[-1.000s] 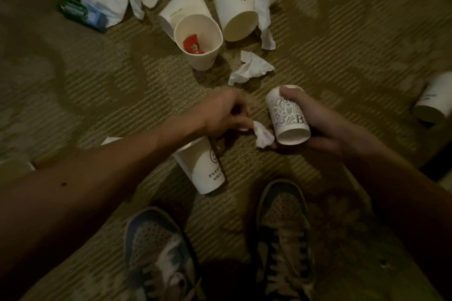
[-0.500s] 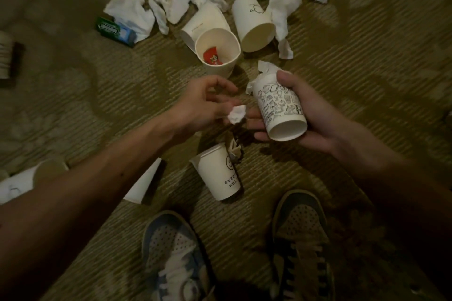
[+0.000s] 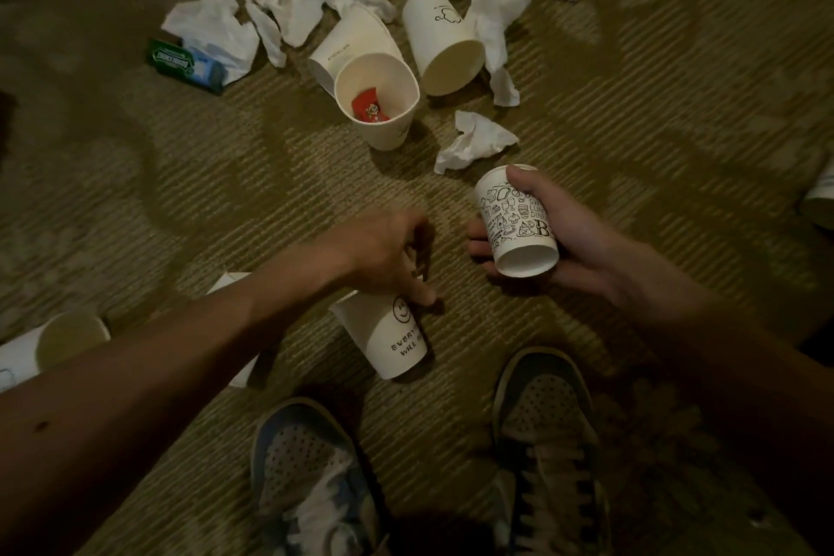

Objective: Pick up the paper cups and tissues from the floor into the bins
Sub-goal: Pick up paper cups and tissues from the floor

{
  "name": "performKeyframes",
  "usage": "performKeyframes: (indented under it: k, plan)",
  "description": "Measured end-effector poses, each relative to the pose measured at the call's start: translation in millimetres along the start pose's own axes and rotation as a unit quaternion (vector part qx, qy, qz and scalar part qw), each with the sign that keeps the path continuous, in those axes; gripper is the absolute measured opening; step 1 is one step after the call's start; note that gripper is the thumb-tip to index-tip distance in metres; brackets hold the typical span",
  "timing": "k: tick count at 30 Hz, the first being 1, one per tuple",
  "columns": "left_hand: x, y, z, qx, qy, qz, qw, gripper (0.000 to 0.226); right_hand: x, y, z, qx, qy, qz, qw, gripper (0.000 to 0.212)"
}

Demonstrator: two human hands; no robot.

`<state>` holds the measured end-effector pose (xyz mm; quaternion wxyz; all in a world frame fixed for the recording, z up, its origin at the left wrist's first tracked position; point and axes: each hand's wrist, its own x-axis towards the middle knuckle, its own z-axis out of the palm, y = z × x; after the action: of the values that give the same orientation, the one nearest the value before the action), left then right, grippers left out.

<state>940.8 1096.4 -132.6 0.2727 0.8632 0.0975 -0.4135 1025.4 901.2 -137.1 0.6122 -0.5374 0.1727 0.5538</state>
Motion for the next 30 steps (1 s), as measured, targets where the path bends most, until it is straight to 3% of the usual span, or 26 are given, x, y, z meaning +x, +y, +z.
performKeyframes:
  k: [3,5,8,12,17,20,24,26,28,30]
  plan:
    - [1,4,-1,0.049,-0.016,0.039,0.998,0.052,0,-2,-3,0.006,0.019,-0.018,1.000,0.077]
    - [3,2,-7,0.023,-0.018,0.049,0.998,0.038,1,-6,-4,0.032,0.030,-0.052,0.998,0.068]
    - [6,-6,-22,-0.140,0.009,0.054,0.989,0.023,4,-13,-4,0.089,0.065,-0.108,0.988,0.058]
    - [12,-8,-36,-0.288,0.076,0.057,0.953,0.024,8,-25,-5,0.115,0.107,-0.154,0.975,0.060]
    - [16,-6,-31,-0.469,0.076,0.070,0.877,0.020,10,-23,-3,0.069,0.086,-0.139,0.984,0.057]
    - [21,-3,-28,-0.463,0.096,0.049,0.880,0.026,12,-24,-4,0.070,0.092,-0.155,0.981,0.053]
    - [27,4,-22,-0.396,0.172,0.037,0.901,0.056,15,-34,-5,0.074,0.109,-0.175,0.976,0.046]
    - [30,8,-20,-0.370,0.202,0.032,0.906,0.073,18,-35,-3,0.075,0.109,-0.170,0.976,0.050]
    - [35,9,-20,-0.353,0.224,0.016,0.908,0.080,20,-36,1,0.073,0.104,-0.159,0.979,0.062]
    - [39,11,-19,-0.358,0.229,-0.005,0.905,0.083,22,-37,3,0.065,0.099,-0.152,0.981,0.059]
